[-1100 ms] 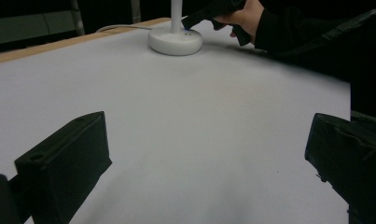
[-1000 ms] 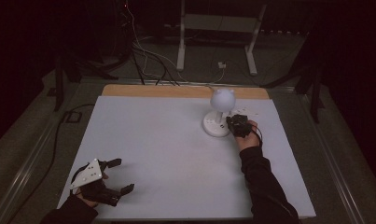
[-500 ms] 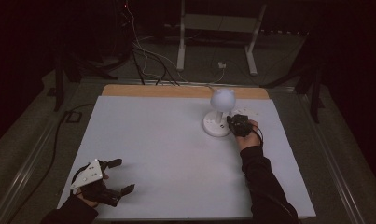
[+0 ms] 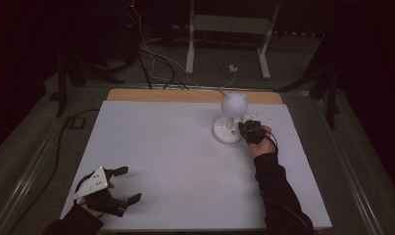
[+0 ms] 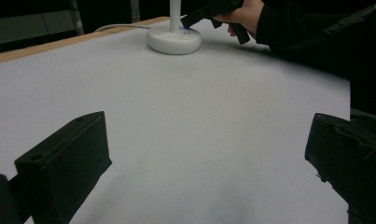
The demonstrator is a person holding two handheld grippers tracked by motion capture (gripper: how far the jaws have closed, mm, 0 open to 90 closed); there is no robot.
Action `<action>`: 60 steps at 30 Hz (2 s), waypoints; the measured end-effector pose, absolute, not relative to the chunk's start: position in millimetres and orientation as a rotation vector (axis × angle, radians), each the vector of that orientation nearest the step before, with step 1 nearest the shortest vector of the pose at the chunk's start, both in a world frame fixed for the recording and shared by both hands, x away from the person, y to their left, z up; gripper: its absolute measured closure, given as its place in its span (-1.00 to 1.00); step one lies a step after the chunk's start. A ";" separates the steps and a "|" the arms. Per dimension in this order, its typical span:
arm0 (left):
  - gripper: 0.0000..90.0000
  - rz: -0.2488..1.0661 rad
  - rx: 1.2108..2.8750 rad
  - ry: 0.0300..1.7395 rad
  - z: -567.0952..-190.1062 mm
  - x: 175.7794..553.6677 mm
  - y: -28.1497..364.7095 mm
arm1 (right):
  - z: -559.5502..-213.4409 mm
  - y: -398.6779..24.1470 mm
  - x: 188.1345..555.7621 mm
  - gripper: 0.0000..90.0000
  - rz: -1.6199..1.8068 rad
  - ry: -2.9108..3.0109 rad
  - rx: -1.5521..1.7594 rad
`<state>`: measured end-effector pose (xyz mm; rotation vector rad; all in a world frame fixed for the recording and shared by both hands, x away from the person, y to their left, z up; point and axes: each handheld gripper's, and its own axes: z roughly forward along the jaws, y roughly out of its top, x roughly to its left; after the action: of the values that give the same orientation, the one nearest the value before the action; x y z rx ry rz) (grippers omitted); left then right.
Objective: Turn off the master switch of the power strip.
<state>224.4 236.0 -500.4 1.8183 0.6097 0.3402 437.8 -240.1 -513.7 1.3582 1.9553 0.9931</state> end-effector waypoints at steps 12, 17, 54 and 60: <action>-0.99 0.338 1.819 0.606 -500.5 224.3 235.9 | -516.5 -240.1 435.5 1.00 1.000 1.948 1.348; -0.99 0.341 1.817 0.605 -500.3 224.1 235.6 | -517.0 -239.5 434.9 1.00 0.998 1.942 1.340; -0.99 0.346 1.806 0.596 -498.8 223.3 237.1 | -491.1 -252.4 426.1 0.28 1.114 1.922 1.356; -0.99 0.348 1.804 0.596 -498.7 223.3 237.1 | -489.1 -263.8 422.9 -0.28 1.196 1.947 1.367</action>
<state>223.3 237.1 -498.7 1.8045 0.5959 0.3484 422.9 -263.8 -489.1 1.3667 1.9472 1.1955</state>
